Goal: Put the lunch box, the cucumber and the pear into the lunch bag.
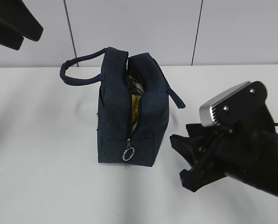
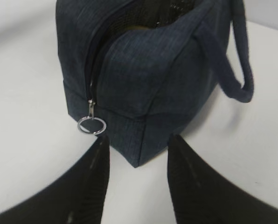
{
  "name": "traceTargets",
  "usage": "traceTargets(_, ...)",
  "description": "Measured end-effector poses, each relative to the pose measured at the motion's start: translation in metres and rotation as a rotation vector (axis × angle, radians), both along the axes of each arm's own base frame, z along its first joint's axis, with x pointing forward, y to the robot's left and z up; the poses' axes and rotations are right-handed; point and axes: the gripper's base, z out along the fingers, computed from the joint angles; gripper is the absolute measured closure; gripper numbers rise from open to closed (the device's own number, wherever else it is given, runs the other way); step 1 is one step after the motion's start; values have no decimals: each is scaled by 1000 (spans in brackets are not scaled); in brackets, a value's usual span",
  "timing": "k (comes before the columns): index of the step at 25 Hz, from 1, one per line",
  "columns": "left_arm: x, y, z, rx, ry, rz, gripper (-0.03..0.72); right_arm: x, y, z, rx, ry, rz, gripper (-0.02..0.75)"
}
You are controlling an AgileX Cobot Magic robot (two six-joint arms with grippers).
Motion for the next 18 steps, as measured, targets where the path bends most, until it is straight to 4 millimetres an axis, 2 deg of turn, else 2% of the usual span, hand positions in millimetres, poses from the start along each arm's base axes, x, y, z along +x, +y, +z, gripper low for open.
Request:
traceTargets(4,0,0,0,1,0,0,328,4,12,-17,-14,-3,86,476)
traceTargets(9,0,0,0,4,-1,1,328,11,26,-38,22,-17,147,498)
traceTargets(13,0,0,0,5,-1,1,328,20,29,-61,16,13,181,500)
traceTargets(18,0,0,0,5,-1,1,328,40,31,-75,71,31,245,503)
